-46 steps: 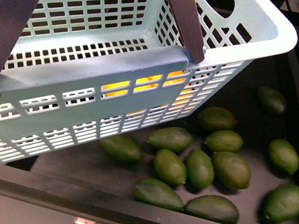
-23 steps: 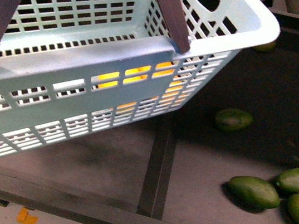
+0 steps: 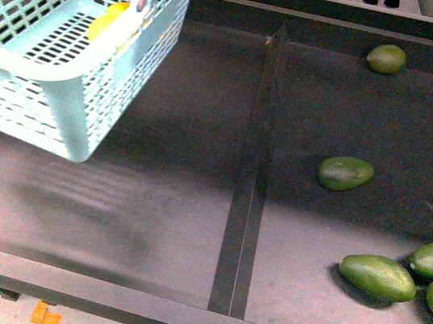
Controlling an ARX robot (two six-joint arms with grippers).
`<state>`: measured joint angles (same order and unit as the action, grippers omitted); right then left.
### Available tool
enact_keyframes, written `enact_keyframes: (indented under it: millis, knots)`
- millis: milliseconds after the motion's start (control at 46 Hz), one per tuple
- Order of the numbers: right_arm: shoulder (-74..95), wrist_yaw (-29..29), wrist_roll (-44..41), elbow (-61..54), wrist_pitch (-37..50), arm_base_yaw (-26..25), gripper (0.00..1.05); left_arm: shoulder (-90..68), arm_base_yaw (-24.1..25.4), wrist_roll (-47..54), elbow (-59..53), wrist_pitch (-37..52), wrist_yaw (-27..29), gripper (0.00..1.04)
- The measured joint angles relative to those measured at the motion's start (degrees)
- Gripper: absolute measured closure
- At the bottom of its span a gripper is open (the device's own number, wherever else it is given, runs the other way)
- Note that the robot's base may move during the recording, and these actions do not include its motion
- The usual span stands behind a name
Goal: Pick lemon and mango into basket
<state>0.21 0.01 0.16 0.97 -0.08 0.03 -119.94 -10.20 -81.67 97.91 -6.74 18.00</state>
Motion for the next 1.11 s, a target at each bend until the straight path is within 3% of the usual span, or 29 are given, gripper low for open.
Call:
enact_keyframes:
  millis: [283,696,935,1109]
  knots:
    - [0.00,0.00,0.00,0.00,0.00,0.00,0.09,-18.67,-0.22,-4.57,20.85,-2.40,-0.98,0.91]
    - [0.00,0.00,0.00,0.00,0.00,0.00,0.09,-22.21,-2.03,-8.55,19.50,-6.01,0.26,0.91]
    - [0.00,0.00,0.00,0.00,0.00,0.00,0.09,-17.16,-2.10,-10.32,12.76,-5.25,3.02,0.51]
    - [0.00,0.00,0.00,0.00,0.00,0.00,0.09,-5.38,-1.86,-8.92,1.20,-5.29,5.77,0.19]
